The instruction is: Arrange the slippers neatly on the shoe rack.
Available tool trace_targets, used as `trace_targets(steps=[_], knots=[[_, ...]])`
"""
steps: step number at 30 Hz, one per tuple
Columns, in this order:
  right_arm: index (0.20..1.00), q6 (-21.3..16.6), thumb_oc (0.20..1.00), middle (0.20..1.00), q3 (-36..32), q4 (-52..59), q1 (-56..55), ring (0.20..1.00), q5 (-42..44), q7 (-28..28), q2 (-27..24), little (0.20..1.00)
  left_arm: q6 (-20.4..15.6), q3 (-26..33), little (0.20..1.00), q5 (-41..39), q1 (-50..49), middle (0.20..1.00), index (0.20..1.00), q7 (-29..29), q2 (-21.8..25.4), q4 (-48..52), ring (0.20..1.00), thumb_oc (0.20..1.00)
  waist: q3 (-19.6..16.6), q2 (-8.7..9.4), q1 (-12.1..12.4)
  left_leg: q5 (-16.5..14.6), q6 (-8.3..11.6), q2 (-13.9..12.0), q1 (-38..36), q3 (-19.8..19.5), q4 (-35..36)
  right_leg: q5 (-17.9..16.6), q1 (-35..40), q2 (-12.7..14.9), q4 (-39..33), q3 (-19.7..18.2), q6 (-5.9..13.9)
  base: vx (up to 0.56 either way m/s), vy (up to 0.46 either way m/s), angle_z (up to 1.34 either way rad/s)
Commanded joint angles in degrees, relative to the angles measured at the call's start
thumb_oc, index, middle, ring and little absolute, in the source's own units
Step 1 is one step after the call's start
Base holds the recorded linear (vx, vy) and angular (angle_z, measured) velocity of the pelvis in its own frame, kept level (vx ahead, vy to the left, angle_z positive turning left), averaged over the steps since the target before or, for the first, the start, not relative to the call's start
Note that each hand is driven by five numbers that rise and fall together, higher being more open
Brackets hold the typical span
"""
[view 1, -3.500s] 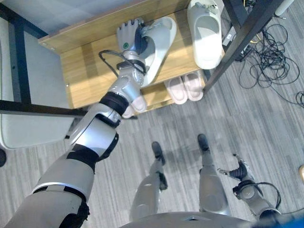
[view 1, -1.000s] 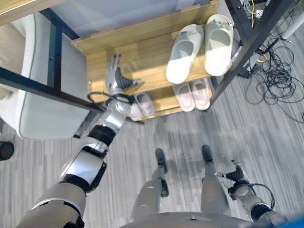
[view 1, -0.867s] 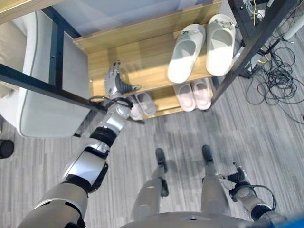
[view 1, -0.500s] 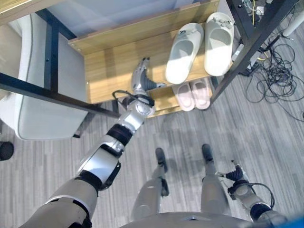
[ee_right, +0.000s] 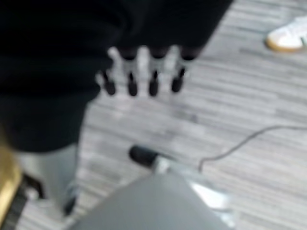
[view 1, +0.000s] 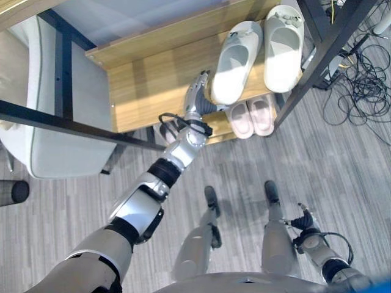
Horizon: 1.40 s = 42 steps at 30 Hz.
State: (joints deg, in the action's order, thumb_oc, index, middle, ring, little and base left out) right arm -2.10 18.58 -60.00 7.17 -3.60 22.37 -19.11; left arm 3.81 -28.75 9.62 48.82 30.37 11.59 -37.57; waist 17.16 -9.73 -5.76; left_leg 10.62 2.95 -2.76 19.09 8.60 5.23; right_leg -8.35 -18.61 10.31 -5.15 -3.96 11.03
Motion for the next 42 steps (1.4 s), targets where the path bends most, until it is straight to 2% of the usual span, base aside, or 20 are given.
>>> trace_targets(steps=[1,7,19,22,28,34,42], knots=[[1.0,0.4,1.0,1.0,0.9,-0.4,2.4,1.0,1.3,0.6,-0.3,1.0,-3.2,2.3,1.0,-1.8,5.2,1.0,1.0,0.1,-2.3,-5.0,1.0,1.0,1.5,2.21,0.1,-3.3,3.92,0.7,1.3,-6.3,-0.2,3.4,-1.0,0.1,3.0,4.3,0.55,0.0,0.0,0.0],[1.0,0.2,1.0,1.0,0.6,-0.2,2.3,1.0,1.8,0.7,-0.2,1.0,-4.0,3.0,1.0,-3.6,4.0,1.0,1.0,1.1,-2.9,-2.7,1.0,1.0,1.2,2.2,0.2,-3.4,3.89,0.6,0.9,-6.3,-0.2,3.7,-0.7,0.0,3.3,4.3,0.35,0.0,0.0,0.0],[1.0,1.2,1.0,1.0,-1.0,0.0,1.5,1.0,2.3,-0.2,-0.2,1.0,-6.7,3.1,1.0,-11.2,-4.2,1.0,1.0,-3.1,-4.4,2.4,1.0,1.0,0.0,0.78,0.5,-3.8,3.69,0.5,-0.8,-5.9,-0.2,4.4,0.4,-0.2,3.8,4.0,-0.01,0.0,0.0,0.0],[1.0,1.6,1.0,1.0,-1.1,-0.1,1.6,1.0,2.1,-0.3,-0.2,1.0,-8.7,3.1,1.0,-17.2,-5.9,1.0,1.0,-5.6,-4.8,4.5,1.0,1.0,-0.4,0.33,0.4,-3.8,3.62,0.5,-1.1,-5.7,-0.2,4.5,0.6,-0.1,3.9,3.9,0.05,0.0,0.0,0.0],[1.0,2.1,1.0,1.0,-1.2,-0.4,1.7,1.0,1.4,-0.8,-0.4,1.0,-10.6,1.3,1.0,-24.7,-9.2,1.0,1.0,-9.6,-4.0,8.4,1.0,1.0,-1.0,-1.08,0.3,-3.9,3.45,0.6,-1.6,-5.1,-0.2,4.6,0.7,0.0,3.8,3.4,0.14,0.01,0.006,-0.02],[1.0,2.6,1.0,1.0,-1.1,-0.9,1.7,1.0,0.8,-1.0,-0.6,1.0,-11.0,0.0,1.0,-28.9,-9.8,1.0,1.0,-11.5,-4.3,9.2,1.0,1.0,-1.2,-1.78,0.0,-3.9,3.3,0.7,-1.7,-4.9,-0.2,4.6,0.7,0.0,3.9,3.2,0.07,0.01,0.007,-0.05],[1.0,2.7,1.0,1.0,-0.5,-2.0,1.5,1.0,0.8,-1.0,-0.6,1.0,-10.9,-1.2,1.0,-30.0,-8.3,1.0,1.0,-11.7,-5.8,7.8,1.0,1.0,-1.4,-2.01,-0.5,-3.8,3.28,0.8,-1.6,-4.8,-0.2,4.5,0.4,0.1,3.9,3.2,0.03,0.0,0.0,0.0]])
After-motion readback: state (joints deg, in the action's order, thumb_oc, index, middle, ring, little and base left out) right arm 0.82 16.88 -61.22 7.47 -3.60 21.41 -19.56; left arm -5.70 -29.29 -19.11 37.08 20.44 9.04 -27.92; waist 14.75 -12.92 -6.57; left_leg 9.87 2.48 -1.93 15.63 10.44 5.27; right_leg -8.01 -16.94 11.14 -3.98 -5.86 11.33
